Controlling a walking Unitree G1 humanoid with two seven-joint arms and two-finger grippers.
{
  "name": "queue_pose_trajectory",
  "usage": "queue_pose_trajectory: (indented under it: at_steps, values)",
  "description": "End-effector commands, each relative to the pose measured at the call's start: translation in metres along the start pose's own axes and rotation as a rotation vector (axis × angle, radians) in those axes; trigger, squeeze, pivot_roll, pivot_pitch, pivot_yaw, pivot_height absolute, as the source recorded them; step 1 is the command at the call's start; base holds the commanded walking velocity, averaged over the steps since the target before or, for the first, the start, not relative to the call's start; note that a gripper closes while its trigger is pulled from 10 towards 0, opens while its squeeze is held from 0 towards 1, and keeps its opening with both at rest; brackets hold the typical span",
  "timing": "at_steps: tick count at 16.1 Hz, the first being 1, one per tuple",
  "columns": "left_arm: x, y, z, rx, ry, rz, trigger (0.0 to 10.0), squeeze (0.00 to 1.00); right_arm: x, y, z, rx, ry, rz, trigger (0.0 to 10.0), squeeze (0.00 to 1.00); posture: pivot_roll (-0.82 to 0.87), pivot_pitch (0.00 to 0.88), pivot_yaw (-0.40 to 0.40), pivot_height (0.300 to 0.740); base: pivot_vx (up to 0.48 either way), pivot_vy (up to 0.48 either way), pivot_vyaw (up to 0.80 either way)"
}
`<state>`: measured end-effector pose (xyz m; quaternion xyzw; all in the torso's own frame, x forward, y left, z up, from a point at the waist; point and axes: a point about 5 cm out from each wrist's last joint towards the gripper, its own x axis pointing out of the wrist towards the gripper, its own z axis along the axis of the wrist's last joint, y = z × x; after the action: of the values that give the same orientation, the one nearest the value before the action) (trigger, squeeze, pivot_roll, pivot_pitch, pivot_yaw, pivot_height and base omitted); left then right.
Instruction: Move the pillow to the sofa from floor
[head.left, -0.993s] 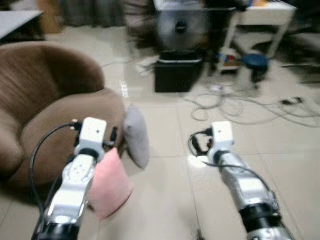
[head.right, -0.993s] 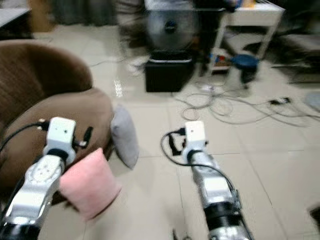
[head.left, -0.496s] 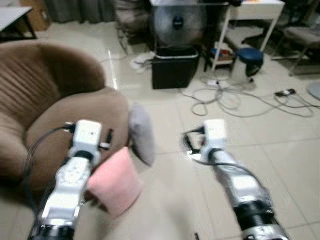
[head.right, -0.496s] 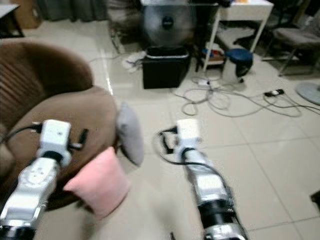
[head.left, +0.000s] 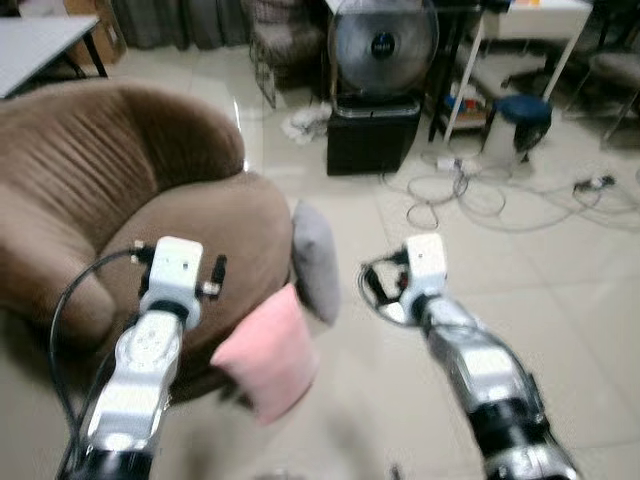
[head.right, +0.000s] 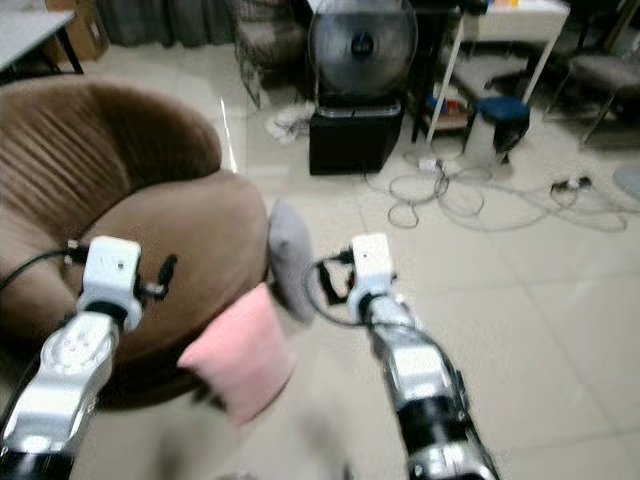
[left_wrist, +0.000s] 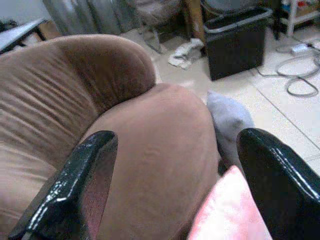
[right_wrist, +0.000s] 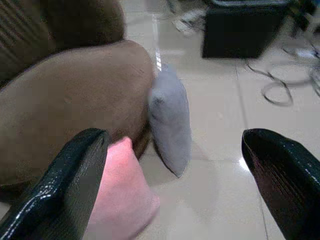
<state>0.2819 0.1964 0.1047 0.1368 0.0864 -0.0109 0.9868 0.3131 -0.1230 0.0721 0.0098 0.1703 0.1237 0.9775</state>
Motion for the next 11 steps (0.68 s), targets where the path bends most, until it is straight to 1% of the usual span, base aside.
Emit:
queue_pose_trajectory:
  at_steps: [1, 8, 11]
  values:
    - [0.0007, 0.0016, 0.0036, 0.016, -0.013, 0.0, 10.0, 0.0, 0.0008, 0.0001, 0.0036, 0.009, -0.01, 0.002, 10.0, 0.0, 0.06, 0.0, 0.025, 0.74, 0.0, 0.398, 0.0]
    - [0.0012, 0.0003, 0.0039, 0.023, -0.014, -0.007, 10.0, 0.0, 0.001, -0.0001, 0.0033, 0.01, -0.009, 0.0, 10.0, 0.0, 0.06, 0.0, 0.025, 0.74, 0.0, 0.403, -0.53]
    - [0.0011, -0.0012, 0.0035, 0.028, -0.013, -0.015, 10.0, 0.0, 0.0007, -0.0003, 0.0028, 0.003, -0.01, 0.0, 10.0, 0.0, 0.06, 0.0, 0.026, 0.74, 0.0, 0.402, 0.0]
